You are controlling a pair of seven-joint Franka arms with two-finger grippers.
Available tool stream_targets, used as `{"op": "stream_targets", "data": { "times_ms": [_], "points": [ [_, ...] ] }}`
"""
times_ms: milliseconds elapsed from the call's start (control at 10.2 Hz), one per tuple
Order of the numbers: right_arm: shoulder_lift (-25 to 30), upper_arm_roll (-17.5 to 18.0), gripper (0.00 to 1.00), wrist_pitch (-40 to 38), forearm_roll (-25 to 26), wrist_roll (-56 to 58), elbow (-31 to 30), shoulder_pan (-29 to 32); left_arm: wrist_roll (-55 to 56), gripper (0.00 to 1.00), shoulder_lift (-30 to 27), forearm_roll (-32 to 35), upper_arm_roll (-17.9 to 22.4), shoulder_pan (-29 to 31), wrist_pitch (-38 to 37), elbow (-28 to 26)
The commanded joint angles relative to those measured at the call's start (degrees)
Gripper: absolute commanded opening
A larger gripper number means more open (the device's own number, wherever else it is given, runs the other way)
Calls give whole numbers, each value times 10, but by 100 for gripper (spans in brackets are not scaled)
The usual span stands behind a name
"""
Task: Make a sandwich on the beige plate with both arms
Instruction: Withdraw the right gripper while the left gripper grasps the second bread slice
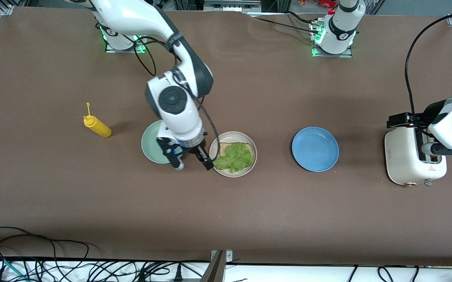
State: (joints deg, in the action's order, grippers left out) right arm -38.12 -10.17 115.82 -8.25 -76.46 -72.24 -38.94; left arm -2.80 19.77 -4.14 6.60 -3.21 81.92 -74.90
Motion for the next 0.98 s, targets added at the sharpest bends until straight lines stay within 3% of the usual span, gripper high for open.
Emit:
{"op": "stream_targets", "data": {
  "times_ms": [0, 488, 586, 879],
  "points": [
    [65, 4, 100, -116, -40, 152, -13, 53, -31, 100, 13, 26, -4, 24, 24, -3],
    [155, -1, 100, -319, -57, 548, -27, 217, -184, 100, 18, 54, -5, 96, 132, -69],
    [174, -19, 100, -324, -57, 646, -53, 233, -206, 100, 19, 54, -5, 106, 144, -76],
    [202, -122, 100, -316, -81, 918, -120, 234, -268, 100, 33, 56, -5, 123, 158, -75]
  ]
}}
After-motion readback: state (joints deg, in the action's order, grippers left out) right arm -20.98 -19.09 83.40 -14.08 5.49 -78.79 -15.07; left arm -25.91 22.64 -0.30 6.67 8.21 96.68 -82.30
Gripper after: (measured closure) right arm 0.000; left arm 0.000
